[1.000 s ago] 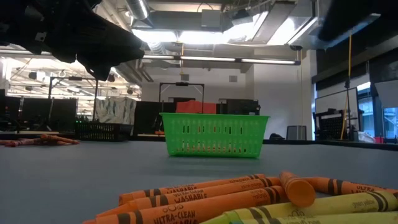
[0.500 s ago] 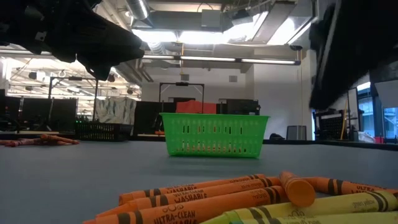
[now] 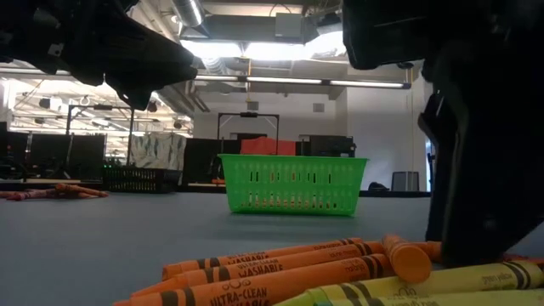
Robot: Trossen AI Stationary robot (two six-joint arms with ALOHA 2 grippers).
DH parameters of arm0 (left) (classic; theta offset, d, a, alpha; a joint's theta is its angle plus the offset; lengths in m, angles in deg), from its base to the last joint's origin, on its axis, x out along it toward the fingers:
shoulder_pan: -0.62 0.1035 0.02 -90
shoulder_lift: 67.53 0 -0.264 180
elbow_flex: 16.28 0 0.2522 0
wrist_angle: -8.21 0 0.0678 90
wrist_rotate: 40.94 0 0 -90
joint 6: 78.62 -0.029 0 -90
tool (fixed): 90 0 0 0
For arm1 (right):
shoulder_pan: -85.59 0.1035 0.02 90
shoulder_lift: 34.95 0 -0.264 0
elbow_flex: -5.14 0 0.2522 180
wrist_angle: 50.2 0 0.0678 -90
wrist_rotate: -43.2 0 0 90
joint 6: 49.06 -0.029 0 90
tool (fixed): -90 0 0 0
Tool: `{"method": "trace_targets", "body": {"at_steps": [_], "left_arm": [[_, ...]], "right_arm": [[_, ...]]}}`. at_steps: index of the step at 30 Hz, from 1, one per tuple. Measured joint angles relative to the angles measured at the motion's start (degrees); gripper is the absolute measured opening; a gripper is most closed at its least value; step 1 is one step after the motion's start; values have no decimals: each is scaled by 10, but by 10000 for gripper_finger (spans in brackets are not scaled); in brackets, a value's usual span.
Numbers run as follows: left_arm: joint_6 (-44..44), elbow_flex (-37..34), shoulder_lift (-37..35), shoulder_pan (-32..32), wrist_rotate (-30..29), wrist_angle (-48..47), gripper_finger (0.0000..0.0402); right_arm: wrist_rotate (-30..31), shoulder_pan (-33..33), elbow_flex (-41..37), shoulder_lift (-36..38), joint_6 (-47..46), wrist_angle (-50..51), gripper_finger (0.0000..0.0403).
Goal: Sort crayons
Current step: Put the orange crayon into the red bin
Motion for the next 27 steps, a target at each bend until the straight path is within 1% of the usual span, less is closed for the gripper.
{"method": "trace_targets", "body": {"at_steps": [2,4,12,18,20,22,27], "left_arm": [[0,0,0,0,0,0,110],[0,0,0,0,0,0,110],[0,0,0,0,0,0,110],[0,0,0,0,0,0,110],[0,0,0,0,0,0,110],[0,0,0,0,0,0,110],[0,0,0,0,0,0,110]], "right_arm": [[0,0,1,-4,0,3,207],[-1,0,2,-7,1,11,188],[0,0,3,-8,36,39,82],[-2,0,2,-8,52,55,23],[-3,0,3,-8,56,62,11],[-4,0,3,-7,65,70,7],[-17,0,-2,17,70,99,18]]}}
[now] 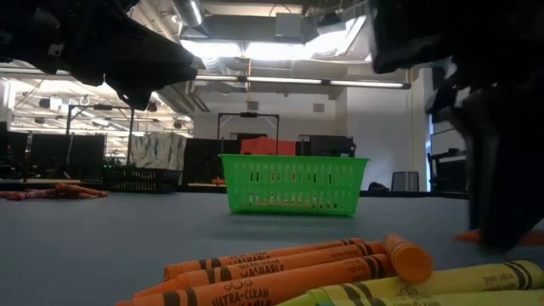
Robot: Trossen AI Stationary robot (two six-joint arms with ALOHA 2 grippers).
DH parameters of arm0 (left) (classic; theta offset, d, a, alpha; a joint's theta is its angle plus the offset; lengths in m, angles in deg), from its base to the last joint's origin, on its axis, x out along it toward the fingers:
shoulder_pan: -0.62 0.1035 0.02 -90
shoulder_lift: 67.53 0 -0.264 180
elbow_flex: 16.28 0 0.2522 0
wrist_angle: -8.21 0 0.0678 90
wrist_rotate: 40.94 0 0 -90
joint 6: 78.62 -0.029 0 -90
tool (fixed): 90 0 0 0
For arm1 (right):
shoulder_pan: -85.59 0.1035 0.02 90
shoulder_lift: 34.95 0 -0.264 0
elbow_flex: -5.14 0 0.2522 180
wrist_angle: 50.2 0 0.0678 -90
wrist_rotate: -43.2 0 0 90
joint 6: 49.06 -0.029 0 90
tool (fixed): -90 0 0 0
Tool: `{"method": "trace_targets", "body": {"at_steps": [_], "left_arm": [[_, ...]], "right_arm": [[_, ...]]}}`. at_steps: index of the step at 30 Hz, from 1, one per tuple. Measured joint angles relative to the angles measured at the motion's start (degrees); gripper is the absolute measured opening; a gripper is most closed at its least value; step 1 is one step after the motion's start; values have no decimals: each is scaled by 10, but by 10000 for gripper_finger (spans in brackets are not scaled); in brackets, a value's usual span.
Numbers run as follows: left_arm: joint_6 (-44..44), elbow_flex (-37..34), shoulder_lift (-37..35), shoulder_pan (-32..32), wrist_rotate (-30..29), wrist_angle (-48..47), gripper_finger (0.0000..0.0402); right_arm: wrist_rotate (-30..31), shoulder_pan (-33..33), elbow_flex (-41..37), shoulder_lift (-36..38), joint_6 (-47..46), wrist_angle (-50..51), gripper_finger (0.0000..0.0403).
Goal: Sort crayons
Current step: Put the orange crayon into the red bin
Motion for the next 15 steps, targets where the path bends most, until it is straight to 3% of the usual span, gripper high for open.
{"method": "trace_targets", "body": {"at_steps": [15], "left_arm": [[4,0,0,0,0,2,110]], "right_arm": [[17,50,2,133,-59,91,21]]}}
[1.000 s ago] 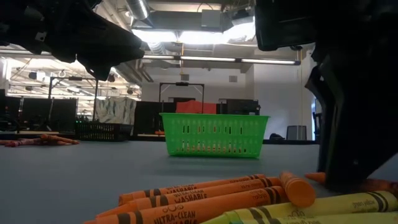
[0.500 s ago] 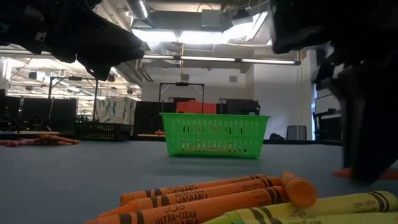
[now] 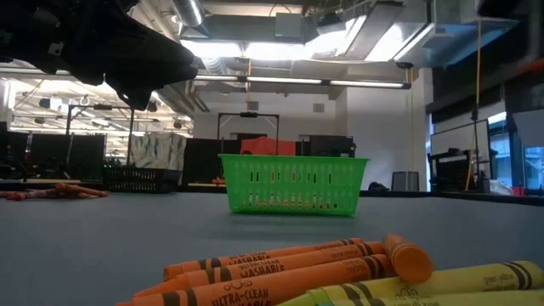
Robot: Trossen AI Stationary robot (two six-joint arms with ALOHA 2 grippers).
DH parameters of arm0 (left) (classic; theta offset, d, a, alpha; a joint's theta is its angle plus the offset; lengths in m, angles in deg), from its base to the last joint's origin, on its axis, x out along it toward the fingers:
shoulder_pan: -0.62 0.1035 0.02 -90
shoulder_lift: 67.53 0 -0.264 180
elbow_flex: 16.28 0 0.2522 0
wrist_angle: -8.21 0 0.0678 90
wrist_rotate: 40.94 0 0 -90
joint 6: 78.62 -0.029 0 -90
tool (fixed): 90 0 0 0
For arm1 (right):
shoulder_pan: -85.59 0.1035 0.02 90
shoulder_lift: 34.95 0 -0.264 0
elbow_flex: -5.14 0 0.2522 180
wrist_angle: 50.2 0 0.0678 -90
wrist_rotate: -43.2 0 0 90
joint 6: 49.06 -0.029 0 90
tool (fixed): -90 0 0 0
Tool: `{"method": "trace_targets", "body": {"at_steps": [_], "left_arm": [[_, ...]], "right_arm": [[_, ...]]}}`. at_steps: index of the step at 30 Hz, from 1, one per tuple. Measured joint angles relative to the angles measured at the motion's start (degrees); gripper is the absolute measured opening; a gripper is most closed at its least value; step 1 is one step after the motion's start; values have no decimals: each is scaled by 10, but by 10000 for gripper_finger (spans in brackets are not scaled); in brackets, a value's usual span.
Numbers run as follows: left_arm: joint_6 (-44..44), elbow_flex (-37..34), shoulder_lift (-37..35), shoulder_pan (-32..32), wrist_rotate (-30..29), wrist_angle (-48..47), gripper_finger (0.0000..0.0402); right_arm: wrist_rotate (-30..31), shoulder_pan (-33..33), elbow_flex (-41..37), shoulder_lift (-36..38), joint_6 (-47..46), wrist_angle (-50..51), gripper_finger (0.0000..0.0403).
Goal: Sort crayons
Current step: Put the orange crayon into the red bin
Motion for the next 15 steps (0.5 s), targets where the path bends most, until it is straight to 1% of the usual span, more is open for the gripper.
{"method": "trace_targets", "body": {"at_steps": [6,11,15], "left_arm": [[0,0,0,0,0,0,110],[0,0,0,0,0,0,110],[0,0,0,0,0,0,110]], "right_arm": [[0,57,0,34,-91,65,21],[5,118,-1,37,-186,125,21],[5,161,-28,38,-248,143,21]]}}
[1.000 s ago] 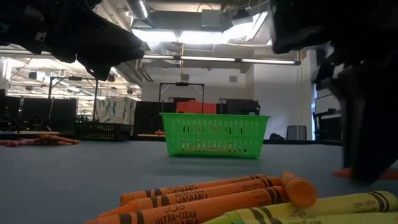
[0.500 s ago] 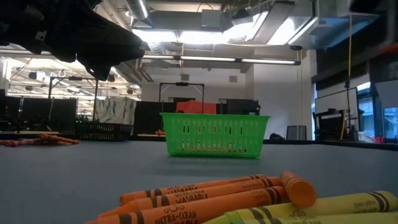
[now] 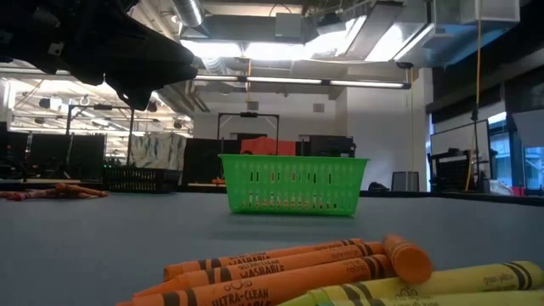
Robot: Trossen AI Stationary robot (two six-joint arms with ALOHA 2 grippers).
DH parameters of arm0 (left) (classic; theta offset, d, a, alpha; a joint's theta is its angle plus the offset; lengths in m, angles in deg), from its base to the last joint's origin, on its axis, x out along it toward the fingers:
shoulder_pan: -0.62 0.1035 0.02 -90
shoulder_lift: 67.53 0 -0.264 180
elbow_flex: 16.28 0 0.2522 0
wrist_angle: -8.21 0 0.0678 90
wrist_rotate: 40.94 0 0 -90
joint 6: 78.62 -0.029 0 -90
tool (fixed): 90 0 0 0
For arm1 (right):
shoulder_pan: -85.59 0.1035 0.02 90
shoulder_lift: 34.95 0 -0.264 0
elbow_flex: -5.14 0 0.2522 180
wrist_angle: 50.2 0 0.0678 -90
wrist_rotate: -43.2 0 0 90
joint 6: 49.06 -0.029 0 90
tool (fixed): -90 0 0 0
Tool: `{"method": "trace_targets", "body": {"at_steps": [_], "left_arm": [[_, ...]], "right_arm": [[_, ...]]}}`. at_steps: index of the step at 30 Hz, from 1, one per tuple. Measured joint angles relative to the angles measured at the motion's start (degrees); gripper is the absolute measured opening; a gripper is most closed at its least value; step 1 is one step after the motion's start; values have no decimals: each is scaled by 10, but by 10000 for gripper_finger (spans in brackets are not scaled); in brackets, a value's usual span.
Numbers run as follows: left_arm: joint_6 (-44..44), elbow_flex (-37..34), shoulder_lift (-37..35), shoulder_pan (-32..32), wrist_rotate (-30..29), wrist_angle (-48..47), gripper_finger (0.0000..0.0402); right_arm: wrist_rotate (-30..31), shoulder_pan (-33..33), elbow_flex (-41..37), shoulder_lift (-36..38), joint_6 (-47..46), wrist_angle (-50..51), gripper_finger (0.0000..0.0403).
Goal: Sort crayons
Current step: Put the orange crayon into the red bin
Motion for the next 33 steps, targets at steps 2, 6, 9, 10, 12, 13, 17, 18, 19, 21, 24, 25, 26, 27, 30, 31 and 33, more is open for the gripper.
{"method": "trace_targets", "body": {"at_steps": [2,6,9,10,12,13,17,18,19,21,24,25,26,27,30,31,33], "left_arm": [[0,0,0,0,0,0,110],[0,0,0,0,0,1,110],[0,0,0,0,0,2,110],[0,0,0,0,0,2,110],[0,0,0,0,0,2,110],[0,0,0,0,0,2,110],[0,0,0,0,0,2,110],[0,0,0,0,0,2,110],[0,0,0,0,0,2,110],[0,0,0,0,0,2,110],[0,0,0,0,0,2,110],[0,0,0,0,0,2,110],[0,0,0,0,0,2,110],[0,0,0,0,0,2,110],[0,0,0,0,0,2,110],[0,0,0,0,0,2,110],[0,0,0,0,0,2,110]], "right_arm": [[0,15,-21,-1,-22,-1,21],[2,31,-71,-1,-62,-5,21],[-4,29,-111,-1,-78,-29,21],[-8,29,-120,-1,-78,-42,21],[-10,29,-136,-1,-76,-64,22],[-10,28,-141,-1,-76,-71,23],[-28,19,-143,-1,-74,-75,55],[-34,14,-137,-1,-72,-69,69],[-40,12,-132,-1,-65,-65,84],[-55,2,-116,-1,-40,-53,115],[-43,-16,-81,-1,6,-40,152],[-30,-24,-70,-1,23,-42,161],[-16,-32,-61,-1,42,-44,168],[-1,-39,-52,-1,64,-51,174],[37,-63,-35,-1,150,-96,183],[46,-71,-35,0,178,-115,183],[59,-88,-35,-1,238,-158,182]]}}
